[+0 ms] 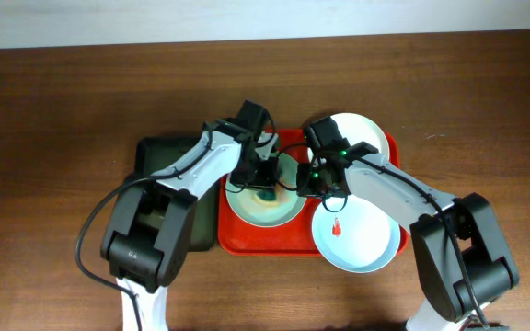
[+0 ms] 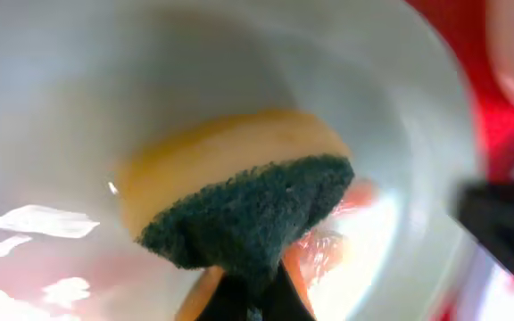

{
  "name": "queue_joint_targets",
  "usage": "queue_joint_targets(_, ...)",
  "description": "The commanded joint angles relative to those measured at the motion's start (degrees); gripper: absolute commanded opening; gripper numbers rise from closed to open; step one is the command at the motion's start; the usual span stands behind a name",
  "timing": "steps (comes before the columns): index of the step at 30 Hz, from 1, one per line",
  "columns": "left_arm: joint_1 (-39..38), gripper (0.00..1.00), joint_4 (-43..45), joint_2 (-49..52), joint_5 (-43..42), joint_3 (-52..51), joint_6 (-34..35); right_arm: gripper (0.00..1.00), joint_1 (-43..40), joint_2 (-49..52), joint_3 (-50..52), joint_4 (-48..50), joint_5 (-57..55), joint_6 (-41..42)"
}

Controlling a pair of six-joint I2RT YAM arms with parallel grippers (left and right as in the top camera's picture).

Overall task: Clean dirty plates on tray and stack at the side
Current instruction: 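Scrub the light-green plate again with the sponge in the left gripper, then place the sponge back in the black tray and retract the left arm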

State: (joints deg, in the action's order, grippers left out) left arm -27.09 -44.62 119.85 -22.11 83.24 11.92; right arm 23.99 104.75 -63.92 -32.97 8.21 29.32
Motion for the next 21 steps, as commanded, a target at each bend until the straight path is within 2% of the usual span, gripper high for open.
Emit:
queue_joint_targets(1,0.42,0.0,-2.93,-3.23,-7.37,4.17,-2.62,0.04,0.44,0.61,-0.37,-0.26,0.35,-0.55)
queue_joint_targets(6,1.57,0.0,-8.46,-8.39,13.42,4.02,-2.12,0.04,0.44,0.61,-0.37,-0.26,0.35,-0.55)
queue_joint_targets(10,1.6,0.0,-6.88,-5.51,17.07,0.52,0.44,0.04,0.44,0.61,-0.37,-0.26,0.35,-0.55)
queue_joint_targets(14,1.6,0.0,-3.98,-0.98,17.03,-1.14,0.52,0.04,0.44,0.61,-0.37,-0.24,0.35,-0.55)
queue_joint_targets(17,1.51,0.0,-3.15,2.75,16.79,-1.14,3.1,0.04,0.44,0.61,-0.37,-0.24,0.35,-0.55)
queue_joint_targets(18,1.29,0.0,-3.17,3.67,13.6,-1.14,2.99,0.04,0.44,0.61,-0.37,-0.24,0.35,-0.55)
queue_joint_targets(20,1.11,0.0,-3.34,3.5,-1.33,-0.87,-1.46,0.04,0.44,0.63,-0.37,-0.22,0.35,-0.55)
queue_joint_targets(21,1.11,0.0,-3.54,3.06,-3.76,-0.46,-1.53,0.04,0.44,0.61,-0.37,-0.22,0.35,-0.55)
